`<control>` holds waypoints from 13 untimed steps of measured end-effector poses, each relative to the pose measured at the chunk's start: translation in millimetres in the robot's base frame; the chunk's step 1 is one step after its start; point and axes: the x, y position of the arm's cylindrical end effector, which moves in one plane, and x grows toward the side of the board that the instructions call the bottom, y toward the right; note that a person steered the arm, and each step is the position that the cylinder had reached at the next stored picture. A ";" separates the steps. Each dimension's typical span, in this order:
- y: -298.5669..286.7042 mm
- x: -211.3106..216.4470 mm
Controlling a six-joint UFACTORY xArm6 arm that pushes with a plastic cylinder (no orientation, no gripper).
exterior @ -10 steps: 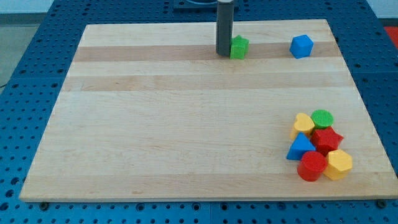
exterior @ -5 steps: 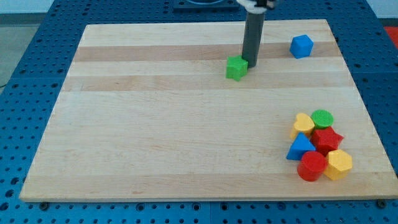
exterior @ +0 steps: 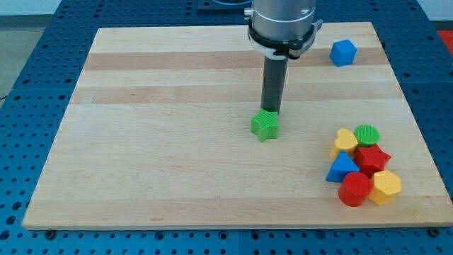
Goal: Slide the green star to the left of the yellow heart
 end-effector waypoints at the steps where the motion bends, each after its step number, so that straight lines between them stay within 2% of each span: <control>1: -15.1 -25.5; 3: -19.5 89.8; 4: -24.8 88.9; 5: -56.2 77.8; 6: -69.8 99.0; 8: 4.6 117.2; 11: 1.4 95.1; 13: -3.9 138.0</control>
